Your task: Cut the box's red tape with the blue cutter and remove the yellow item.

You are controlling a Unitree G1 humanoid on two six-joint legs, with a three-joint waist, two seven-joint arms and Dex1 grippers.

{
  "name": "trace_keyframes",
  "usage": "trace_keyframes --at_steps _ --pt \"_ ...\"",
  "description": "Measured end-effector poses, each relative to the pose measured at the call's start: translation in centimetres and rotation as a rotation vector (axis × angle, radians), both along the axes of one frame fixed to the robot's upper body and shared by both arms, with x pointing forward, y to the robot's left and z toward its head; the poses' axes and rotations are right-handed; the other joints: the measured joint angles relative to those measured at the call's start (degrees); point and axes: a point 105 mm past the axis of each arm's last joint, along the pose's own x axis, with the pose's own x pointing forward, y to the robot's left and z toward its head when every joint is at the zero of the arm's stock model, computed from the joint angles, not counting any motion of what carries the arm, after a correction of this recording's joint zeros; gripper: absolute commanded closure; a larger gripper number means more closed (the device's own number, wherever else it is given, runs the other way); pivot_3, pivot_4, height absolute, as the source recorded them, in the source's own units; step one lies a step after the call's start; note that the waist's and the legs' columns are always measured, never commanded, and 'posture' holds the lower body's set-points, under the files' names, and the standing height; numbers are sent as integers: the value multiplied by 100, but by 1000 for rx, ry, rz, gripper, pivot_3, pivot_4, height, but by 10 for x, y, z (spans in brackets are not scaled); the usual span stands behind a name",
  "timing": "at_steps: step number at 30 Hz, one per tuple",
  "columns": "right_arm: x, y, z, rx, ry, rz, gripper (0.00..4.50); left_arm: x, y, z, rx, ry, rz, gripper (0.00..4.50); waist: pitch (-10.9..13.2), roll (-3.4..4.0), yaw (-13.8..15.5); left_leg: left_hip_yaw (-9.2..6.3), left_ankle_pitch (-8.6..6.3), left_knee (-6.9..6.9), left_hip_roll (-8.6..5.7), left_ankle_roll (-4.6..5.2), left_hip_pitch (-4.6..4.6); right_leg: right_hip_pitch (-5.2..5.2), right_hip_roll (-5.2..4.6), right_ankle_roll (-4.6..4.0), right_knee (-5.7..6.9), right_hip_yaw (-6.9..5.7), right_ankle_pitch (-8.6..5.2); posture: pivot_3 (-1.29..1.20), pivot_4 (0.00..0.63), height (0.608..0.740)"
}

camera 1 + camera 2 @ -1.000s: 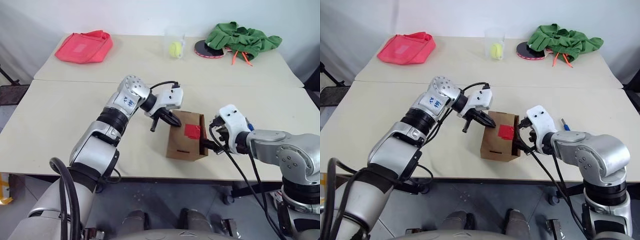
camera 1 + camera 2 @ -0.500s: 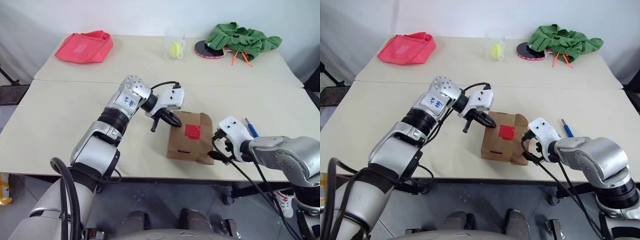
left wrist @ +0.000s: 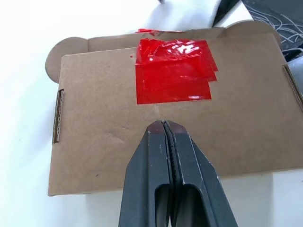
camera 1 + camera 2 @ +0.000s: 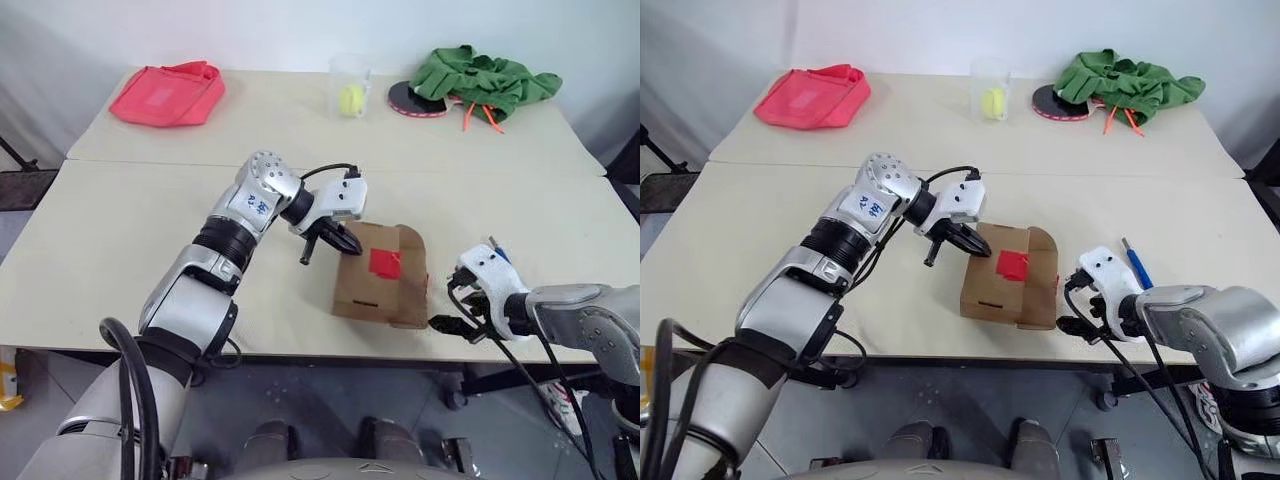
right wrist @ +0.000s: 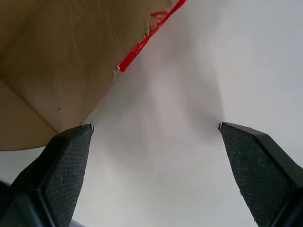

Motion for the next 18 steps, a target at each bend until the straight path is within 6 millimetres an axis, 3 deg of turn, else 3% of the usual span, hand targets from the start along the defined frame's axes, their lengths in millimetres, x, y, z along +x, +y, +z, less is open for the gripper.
trace_keyframes --at_steps 5,10,14,18 --pt "3 -2 14 47 -35 -3 61 -1 -1 0 -1 1 1 4500 1 1 -1 1 0 0 -1 0 -1 -2 0 0 -1 3 0 0 150 740" --pt "15 6 59 212 -183 13 61 -1 -2 1 1 -4 -3 4500 1 2 10 -2 1 -1 0 -1 0 -2 0 0 2 0 0 0 150 740" --pt "20 9 55 351 -149 -16 61 -2 -1 0 1 0 -2 4500 1 2 7 1 0 -2 -1 -1 -1 -1 0 0 3 -1 0 0 150 740" --pt "28 -2 48 474 -98 -109 61 -2 -1 0 1 3 0 4500 1 3 6 18 1 -1 -1 -1 0 -1 0 0 6 -1 0 0 150 740"
